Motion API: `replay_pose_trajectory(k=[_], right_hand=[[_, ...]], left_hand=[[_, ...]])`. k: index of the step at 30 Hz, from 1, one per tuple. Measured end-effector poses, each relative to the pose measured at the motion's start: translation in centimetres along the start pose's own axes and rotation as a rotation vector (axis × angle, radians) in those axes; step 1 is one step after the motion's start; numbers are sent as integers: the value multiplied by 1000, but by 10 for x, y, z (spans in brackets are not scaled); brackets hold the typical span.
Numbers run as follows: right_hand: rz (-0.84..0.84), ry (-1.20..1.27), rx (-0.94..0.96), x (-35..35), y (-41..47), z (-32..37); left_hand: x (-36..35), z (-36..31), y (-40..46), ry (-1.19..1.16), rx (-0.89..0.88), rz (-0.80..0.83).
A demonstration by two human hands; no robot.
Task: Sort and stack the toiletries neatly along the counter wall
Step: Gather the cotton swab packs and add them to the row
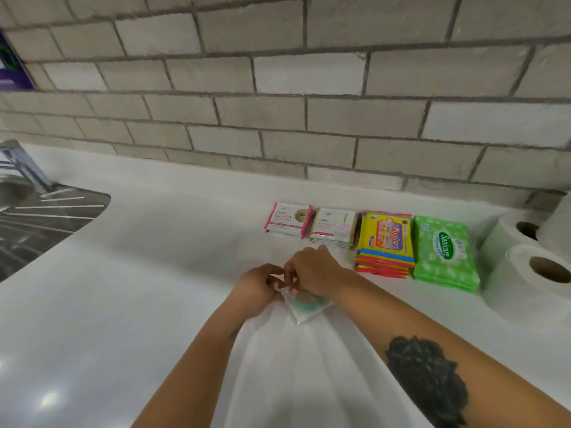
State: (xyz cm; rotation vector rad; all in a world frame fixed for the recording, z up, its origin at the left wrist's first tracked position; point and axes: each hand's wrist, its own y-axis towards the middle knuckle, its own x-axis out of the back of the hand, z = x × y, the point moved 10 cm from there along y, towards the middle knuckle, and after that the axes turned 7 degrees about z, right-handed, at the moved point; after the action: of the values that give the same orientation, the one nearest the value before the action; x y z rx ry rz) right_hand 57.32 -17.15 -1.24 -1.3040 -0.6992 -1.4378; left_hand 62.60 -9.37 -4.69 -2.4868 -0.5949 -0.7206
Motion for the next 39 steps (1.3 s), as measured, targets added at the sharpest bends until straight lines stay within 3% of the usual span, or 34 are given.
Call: replay_pose_trajectory(k=[5, 10, 17, 19, 22, 24, 27, 29, 35, 39], right_hand=[[-189, 200, -129, 16, -21, -45], [-218, 369, -248, 12, -55, -82], [-342, 461, -355, 11, -77, -89], [-346, 515, -379, 5, -77, -91], [-450, 635, -406, 3, -78, -96], [-494, 812, -395, 0, -75, -96], [-432, 1103, -287, -6, -62, -82], [-422, 1015, -233, 0, -55, -73], [-489, 887, -206, 10, -51, -63], [-418, 805, -219, -2, -45, -62]], left_hand=[[10, -17, 3, 292, -32, -150], [-30, -26, 21, 451, 69, 27], [-49, -27, 32, 583, 103, 128], [-49, -31, 28, 518, 67, 127], [-40, -29, 23, 150, -3, 92], [-31, -28, 22, -122, -82, 52], [-22, -35, 14, -351, -213, -7], [-21, -39, 8, -454, -288, -10], [-9, -26, 6, -445, -294, -135], [-21, -21, 9, -245, -259, -70]])
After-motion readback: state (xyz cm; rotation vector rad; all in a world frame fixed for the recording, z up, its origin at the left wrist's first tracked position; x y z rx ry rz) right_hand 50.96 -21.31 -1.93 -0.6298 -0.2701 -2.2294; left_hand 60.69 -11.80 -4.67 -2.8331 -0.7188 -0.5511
